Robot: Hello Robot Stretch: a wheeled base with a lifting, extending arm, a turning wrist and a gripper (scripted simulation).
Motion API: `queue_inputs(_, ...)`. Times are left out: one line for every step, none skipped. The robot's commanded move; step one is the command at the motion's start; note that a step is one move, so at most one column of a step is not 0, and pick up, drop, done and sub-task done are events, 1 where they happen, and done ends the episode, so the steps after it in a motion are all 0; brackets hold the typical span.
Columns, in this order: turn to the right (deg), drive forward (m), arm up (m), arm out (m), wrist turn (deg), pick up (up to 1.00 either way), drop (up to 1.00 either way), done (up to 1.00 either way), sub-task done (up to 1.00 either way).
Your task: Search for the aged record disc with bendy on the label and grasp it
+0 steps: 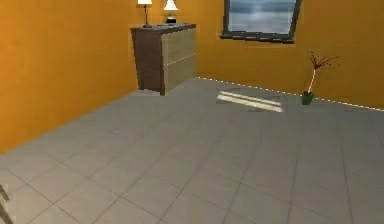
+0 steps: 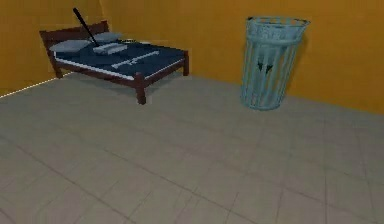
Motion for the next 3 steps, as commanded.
queue_inputs(0.0, 1.00, 0.00, 0.00, 0.0, 0.00, 0.00, 0.00, 0.00)
queue_inputs(0.0, 1.00, 0.00, 0.00, 0.0, 0.00, 0.00, 0.00, 0.00)
queue_inputs(0.0, 1.00, 0.00, 0.00, 0.0, 0.00, 0.00, 0.00, 0.00)
